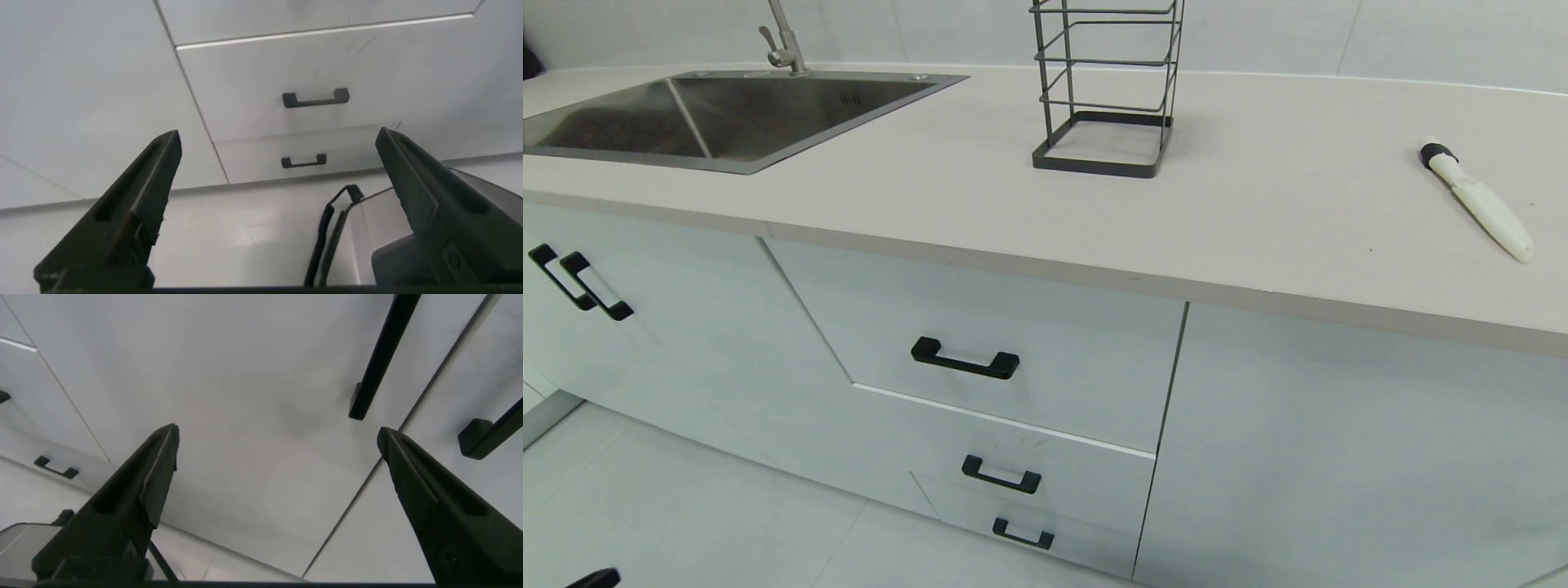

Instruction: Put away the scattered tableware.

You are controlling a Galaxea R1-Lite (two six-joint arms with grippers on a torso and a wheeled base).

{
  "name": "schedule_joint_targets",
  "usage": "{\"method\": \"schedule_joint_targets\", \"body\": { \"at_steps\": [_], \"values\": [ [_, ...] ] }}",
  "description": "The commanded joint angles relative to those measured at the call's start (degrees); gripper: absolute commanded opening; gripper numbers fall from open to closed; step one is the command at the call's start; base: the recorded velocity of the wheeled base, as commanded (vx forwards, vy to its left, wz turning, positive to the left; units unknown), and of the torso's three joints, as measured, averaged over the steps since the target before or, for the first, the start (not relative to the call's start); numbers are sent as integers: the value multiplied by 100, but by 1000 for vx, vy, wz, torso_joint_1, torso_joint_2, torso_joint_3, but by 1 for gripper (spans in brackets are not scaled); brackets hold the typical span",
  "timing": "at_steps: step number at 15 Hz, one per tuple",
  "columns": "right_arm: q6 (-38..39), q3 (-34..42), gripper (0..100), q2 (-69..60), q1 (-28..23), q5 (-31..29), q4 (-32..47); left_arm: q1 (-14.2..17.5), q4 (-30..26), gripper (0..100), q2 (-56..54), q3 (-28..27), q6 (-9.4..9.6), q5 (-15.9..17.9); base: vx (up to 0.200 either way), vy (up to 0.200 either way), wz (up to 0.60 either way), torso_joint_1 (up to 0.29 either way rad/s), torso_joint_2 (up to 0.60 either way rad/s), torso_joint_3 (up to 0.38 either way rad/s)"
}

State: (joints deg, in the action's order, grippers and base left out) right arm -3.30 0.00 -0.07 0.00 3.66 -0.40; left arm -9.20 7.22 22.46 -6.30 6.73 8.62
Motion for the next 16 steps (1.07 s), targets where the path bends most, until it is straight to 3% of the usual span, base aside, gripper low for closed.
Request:
{"method": "schedule_joint_targets", "body": {
  "at_steps": [1,4,5,8,9,11,13,16],
  "values": [
    [32,0,100,7,0,3,5,252,-854,100,-1692,-161,-5,-27,0,0,0,0,0,0],
    [58,0,100,7,9,-14,5,375,-607,100,-1709,402,-181,-132,0,0,0,0,0,0],
    [93,0,100,7,9,-32,5,586,-467,100,-1762,630,-198,-115,0,0,0,0,0,0],
    [172,0,100,7,9,-76,5,876,-476,100,-2228,630,-198,-124,0,0,0,0,0,0],
    [181,0,100,7,9,-76,5,912,-467,100,-2246,630,-198,-264,0,0,-600,2,2,2],
    [190,0,100,7,0,-84,5,912,-678,100,-2246,630,-313,-1126,0,0,-600,5,2,2],
    [199,0,100,7,0,-102,5,920,-695,100,-2246,630,-594,-1169,0,0,-600,-2,0,2],
    [199,0,100,7,9,-111,5,920,-704,100,-2246,630,-708,-1143,0,0,-400,0,3,5]
  ]
}}
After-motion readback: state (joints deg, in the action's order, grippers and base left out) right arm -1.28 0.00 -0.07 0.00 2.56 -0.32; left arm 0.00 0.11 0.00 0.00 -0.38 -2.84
